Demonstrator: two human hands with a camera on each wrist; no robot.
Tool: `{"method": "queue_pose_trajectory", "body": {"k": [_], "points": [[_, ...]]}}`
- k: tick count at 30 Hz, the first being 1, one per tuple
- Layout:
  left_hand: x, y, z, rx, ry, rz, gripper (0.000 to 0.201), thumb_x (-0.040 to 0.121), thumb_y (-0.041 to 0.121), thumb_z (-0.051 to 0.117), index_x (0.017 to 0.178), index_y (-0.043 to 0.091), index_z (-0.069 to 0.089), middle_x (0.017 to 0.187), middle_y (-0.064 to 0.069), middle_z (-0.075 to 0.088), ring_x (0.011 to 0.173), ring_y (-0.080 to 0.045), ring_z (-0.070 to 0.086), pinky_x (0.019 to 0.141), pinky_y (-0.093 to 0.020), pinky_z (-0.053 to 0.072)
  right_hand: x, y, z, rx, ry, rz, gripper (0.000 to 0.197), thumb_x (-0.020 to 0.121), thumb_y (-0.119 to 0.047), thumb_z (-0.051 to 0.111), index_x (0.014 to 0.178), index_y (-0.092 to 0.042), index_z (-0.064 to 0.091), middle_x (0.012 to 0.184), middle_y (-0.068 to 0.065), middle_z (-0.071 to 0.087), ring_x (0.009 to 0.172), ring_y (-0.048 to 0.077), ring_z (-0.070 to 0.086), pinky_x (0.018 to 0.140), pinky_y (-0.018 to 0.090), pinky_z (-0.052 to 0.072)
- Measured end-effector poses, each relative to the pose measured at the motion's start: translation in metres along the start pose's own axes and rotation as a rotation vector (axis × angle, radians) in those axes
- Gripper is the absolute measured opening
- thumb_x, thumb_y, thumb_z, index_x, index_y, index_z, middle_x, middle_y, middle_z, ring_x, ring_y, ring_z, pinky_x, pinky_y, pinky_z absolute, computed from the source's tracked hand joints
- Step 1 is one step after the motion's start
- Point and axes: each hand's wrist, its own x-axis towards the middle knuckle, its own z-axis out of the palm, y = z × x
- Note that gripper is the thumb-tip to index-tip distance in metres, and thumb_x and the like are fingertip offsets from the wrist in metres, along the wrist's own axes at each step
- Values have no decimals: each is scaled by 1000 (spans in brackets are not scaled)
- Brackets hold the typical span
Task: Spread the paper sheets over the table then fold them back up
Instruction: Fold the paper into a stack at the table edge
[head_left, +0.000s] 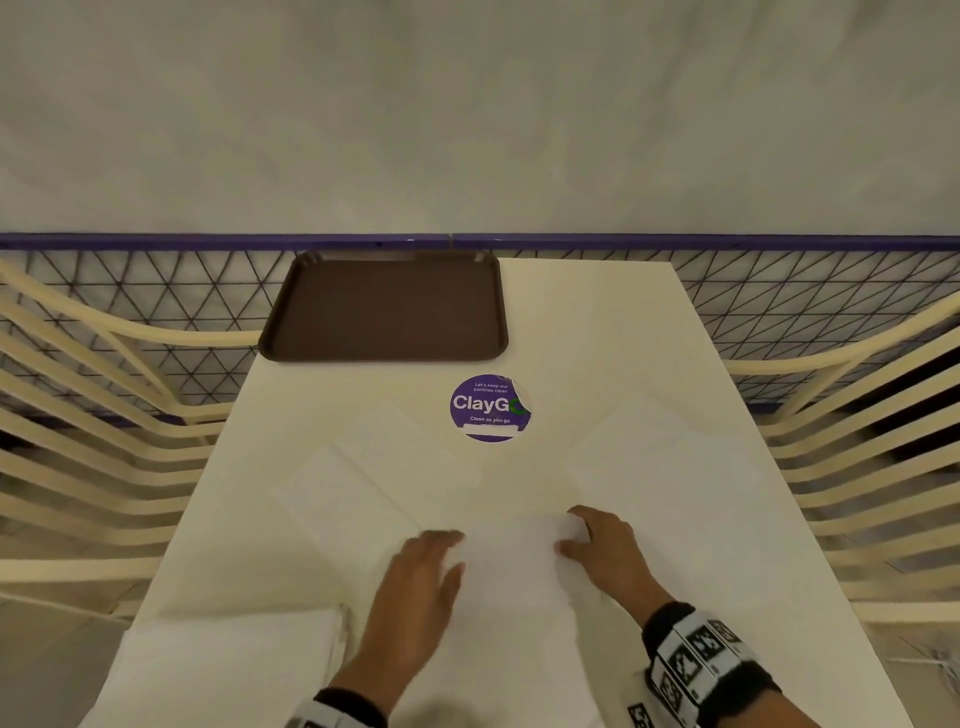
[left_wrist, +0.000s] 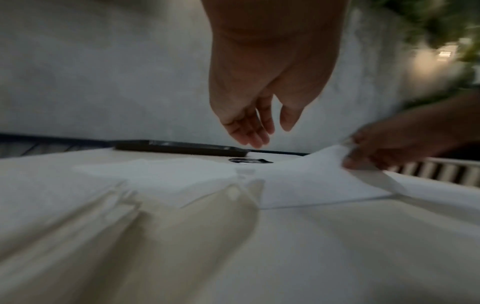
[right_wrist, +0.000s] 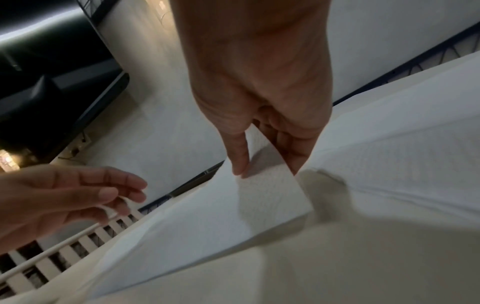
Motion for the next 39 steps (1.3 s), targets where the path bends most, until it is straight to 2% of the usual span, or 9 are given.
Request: {"method": "queue_pose_trajectory", "body": {"k": [7, 11, 16, 21, 26, 29, 31, 34, 39], "points": [[-25, 3, 33, 385, -402, 219, 80, 87, 57, -10, 148, 14, 19, 148, 5, -6, 142, -13, 0, 116, -26, 12, -36, 10, 16, -399, 283, -400, 47, 86, -24, 54, 131, -15, 46, 131, 5, 52, 121, 17, 33, 104, 37, 36], [-25, -7, 39, 358, -631, 221, 104, 58, 71, -21, 147, 18, -13, 144, 6, -30, 132, -16, -32, 110, -27, -15, -62, 8, 55, -622, -203, -592, 57, 99, -48, 18, 148, -19, 15, 153, -6, 14, 145, 20, 6, 117, 29, -1], [-23, -11, 33, 474, -658, 270, 107, 55, 78, -26, 142, 18, -16, 145, 3, -29, 134, -21, -28, 109, -28, -13, -75, 30, 62, -816, -349, -426, 62, 98, -54, 17, 145, -16, 26, 142, -6, 45, 129, 10, 45, 110, 30, 9], [-34, -27, 27, 649, -478, 158, 68, 96, 48, 13, 108, 14, 70, 123, -5, 63, 108, -20, 64, 77, -33, 55, -81, 50, 18, -762, -331, -240, 56, 99, -49, 11, 144, -18, 24, 139, -11, 46, 124, 5, 47, 106, 34, 16], [-4, -8, 21, 598, -326, 174, 42, 32, 39, 94, 54, 11, 71, 84, -4, 74, 77, -19, 72, 68, -30, 58, -77, 44, 14, -729, -220, -351, 45, 97, -33, 28, 103, -26, 73, 115, -11, 67, 99, 2, 66, 83, 20, 51], [32, 19, 17, 561, -262, 166, 58, 49, 31, 91, 99, 9, 71, 116, -9, 65, 110, -24, 61, 96, -28, 45, -73, 32, 11, -747, -159, -384, 31, 48, -30, 86, 76, -30, 75, 96, -15, 72, 77, 0, 68, 63, 12, 53], [51, 25, 28, 517, -367, 108, 78, 76, 22, 74, 142, 11, 33, 148, -7, 33, 138, -24, 29, 112, -32, 26, -71, 27, 3, -629, -80, -381, 32, 59, -22, 83, 88, -30, 72, 105, -15, 68, 87, 2, 65, 72, 12, 48], [68, 37, 37, 589, -476, 27, 84, 76, 19, 72, 144, 16, 22, 139, -7, 36, 127, -28, 34, 104, -37, 32, -60, 23, -6, -506, -151, -352, 37, 92, -13, 46, 127, -22, 52, 132, -8, 52, 119, 12, 47, 96, 18, 32], [68, 45, 33, 694, -541, -5, 54, 81, 25, 67, 128, 11, 47, 126, -9, 46, 118, -29, 39, 99, -37, 34, -37, -4, -17, -593, -127, -436, 67, 88, -13, 52, 146, -23, 19, 154, -2, 18, 142, 19, 13, 113, 31, 18]]}}
